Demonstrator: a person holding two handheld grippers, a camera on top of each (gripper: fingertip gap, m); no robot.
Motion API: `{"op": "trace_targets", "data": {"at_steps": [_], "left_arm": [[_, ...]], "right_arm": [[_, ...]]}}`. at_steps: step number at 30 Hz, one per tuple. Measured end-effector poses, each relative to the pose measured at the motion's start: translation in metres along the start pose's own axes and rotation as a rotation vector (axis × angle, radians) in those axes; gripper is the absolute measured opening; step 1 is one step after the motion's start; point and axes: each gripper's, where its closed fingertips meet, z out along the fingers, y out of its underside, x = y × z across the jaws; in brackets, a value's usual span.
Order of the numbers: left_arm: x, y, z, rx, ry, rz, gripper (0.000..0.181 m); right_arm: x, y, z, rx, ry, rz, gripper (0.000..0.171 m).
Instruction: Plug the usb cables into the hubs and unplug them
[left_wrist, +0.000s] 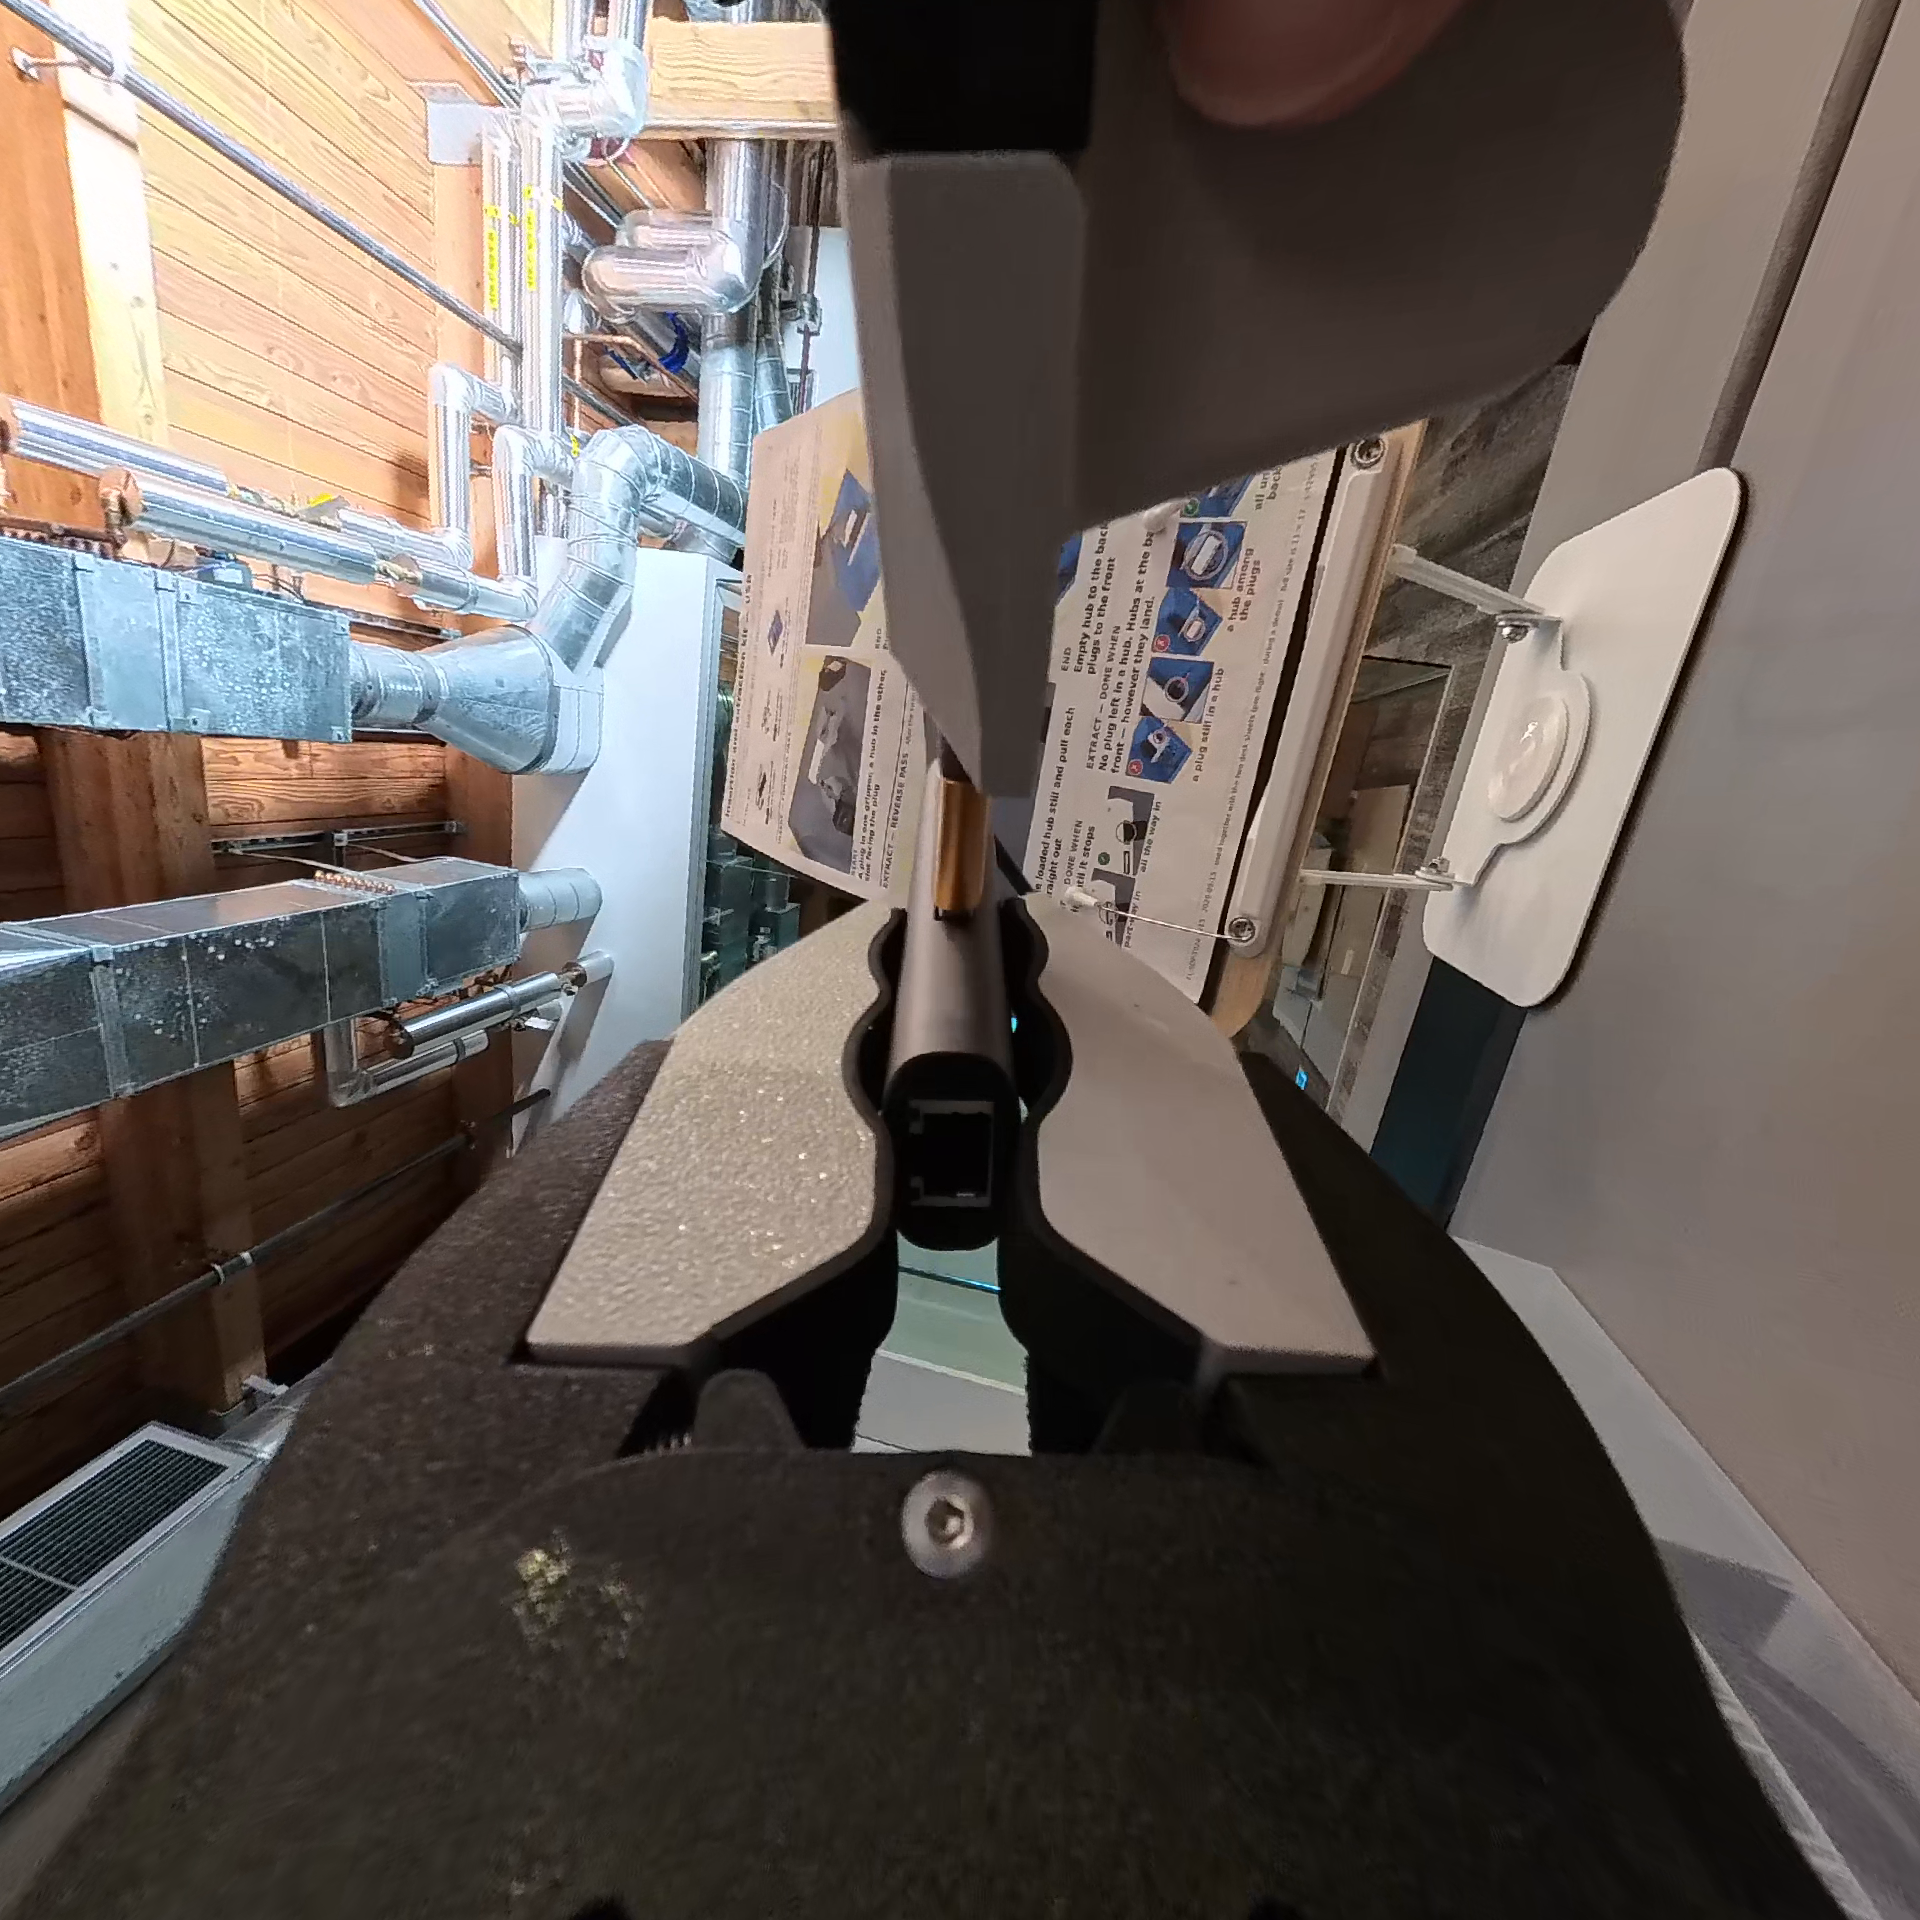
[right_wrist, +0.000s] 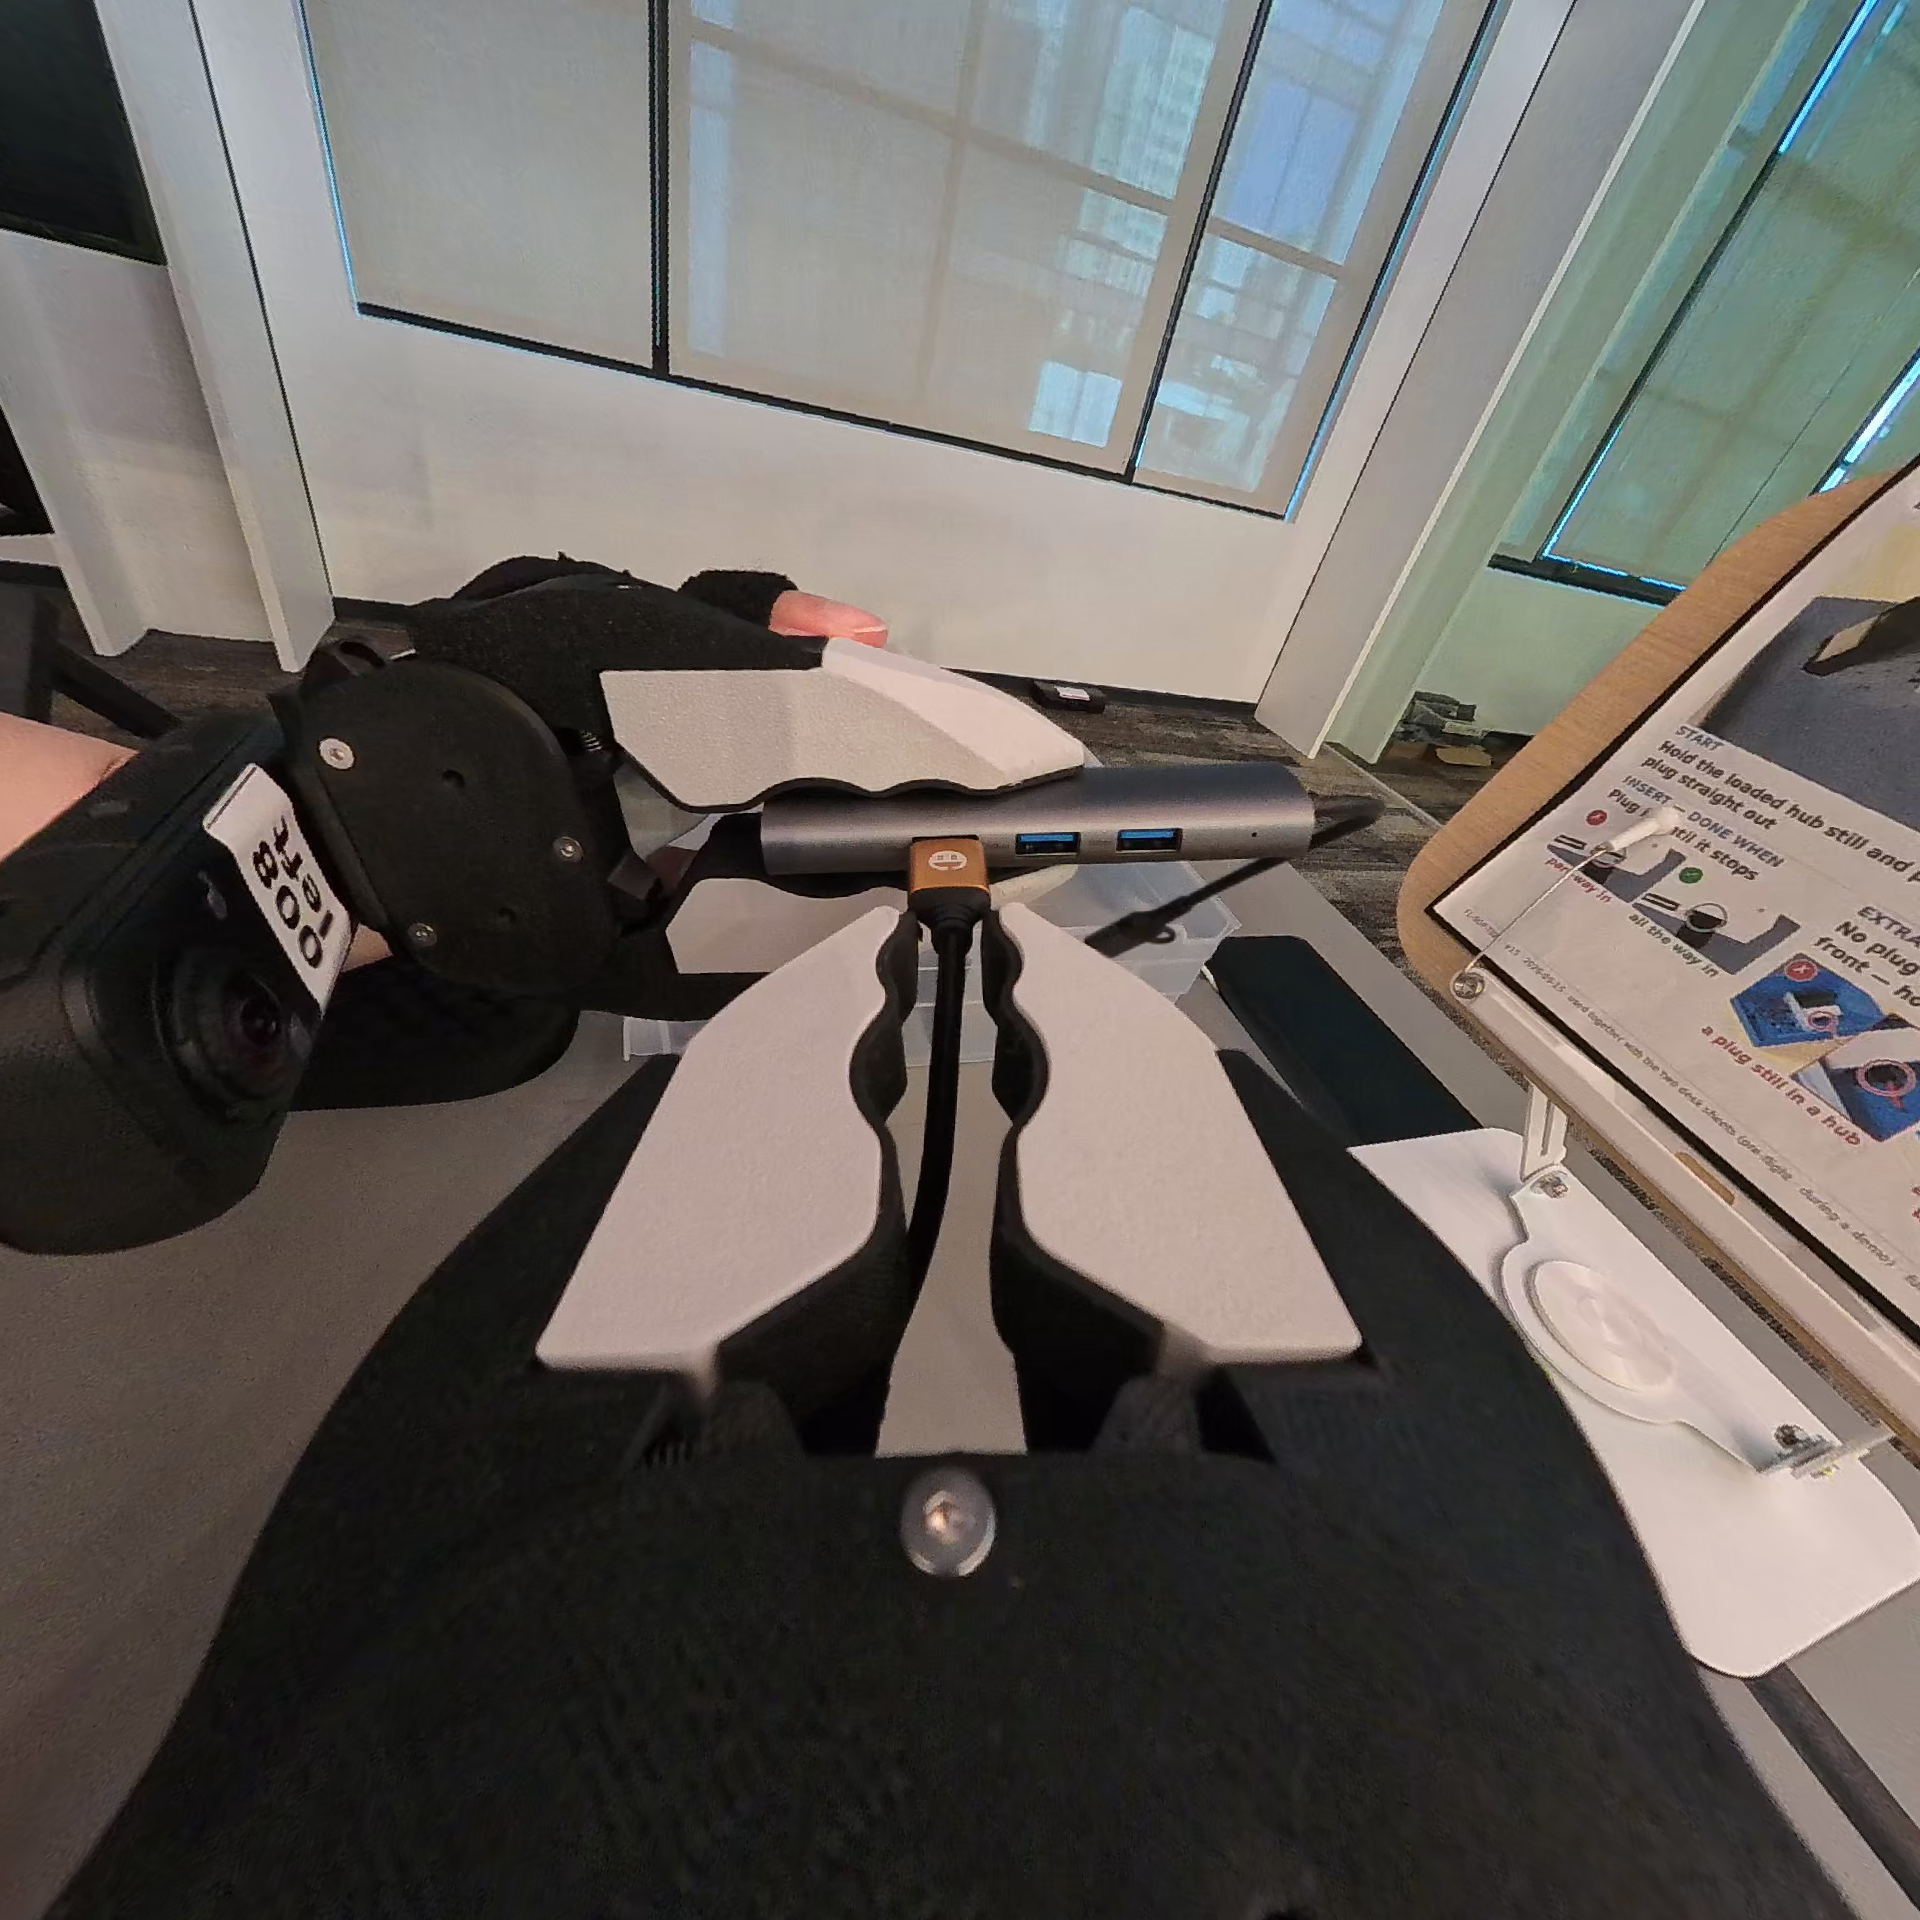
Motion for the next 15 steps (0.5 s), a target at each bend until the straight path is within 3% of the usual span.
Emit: {"op": "trace_targets", "data": {"at_steps": [5, 10, 12, 15], "left_arm": [[0.002, -0.003, 0.001, 0.049, 0.065, -0.06, 0.017], [0.009, -0.014, -0.009, 0.175, 0.266, -0.205, 0.017], [0.01, -0.028, -0.021, 0.285, 0.329, -0.235, 0.017], [0.008, -0.047, -0.036, 0.405, 0.398, -0.288, 0.017]], "right_arm": [[-0.001, -0.003, -0.003, -0.029, -0.056, 0.018, 0.013], [0.0, -0.043, -0.049, 0.116, -0.155, -0.011, 0.024], [0.01, -0.045, -0.062, 0.132, -0.1, -0.091, 0.024], [0.007, -0.022, -0.059, 0.014, -0.065, -0.318, 0.025]]}}
